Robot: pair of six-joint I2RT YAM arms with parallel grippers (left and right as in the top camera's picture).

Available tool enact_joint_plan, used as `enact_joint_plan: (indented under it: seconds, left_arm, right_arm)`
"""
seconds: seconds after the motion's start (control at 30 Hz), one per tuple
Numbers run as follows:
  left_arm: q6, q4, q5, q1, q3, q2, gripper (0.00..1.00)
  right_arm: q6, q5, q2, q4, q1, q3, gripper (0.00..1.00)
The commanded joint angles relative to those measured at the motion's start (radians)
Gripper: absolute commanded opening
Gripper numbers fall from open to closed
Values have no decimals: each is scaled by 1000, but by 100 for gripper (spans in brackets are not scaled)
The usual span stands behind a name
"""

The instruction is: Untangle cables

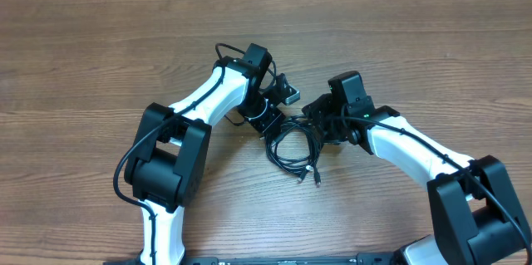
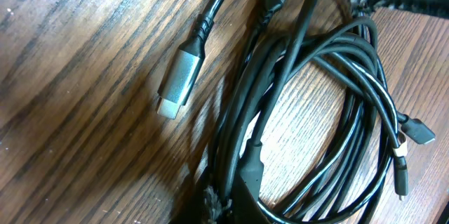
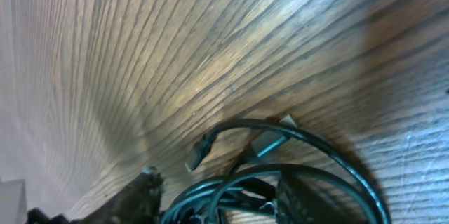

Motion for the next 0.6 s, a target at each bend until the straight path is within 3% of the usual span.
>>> enact_joint_plan:
  seconds: [0.0, 0.13, 0.57]
  left_arm:
    - [23, 1, 23, -7, 13, 8, 4]
    - [23, 2, 23, -7, 13, 8, 4]
    - [23, 1, 23, -7, 13, 8, 4]
  right_arm:
    - [45, 63, 18, 11, 23, -18, 45]
    - [45, 58, 61, 51, 37, -18, 38]
    - [45, -129, 69, 133, 23, -18, 38]
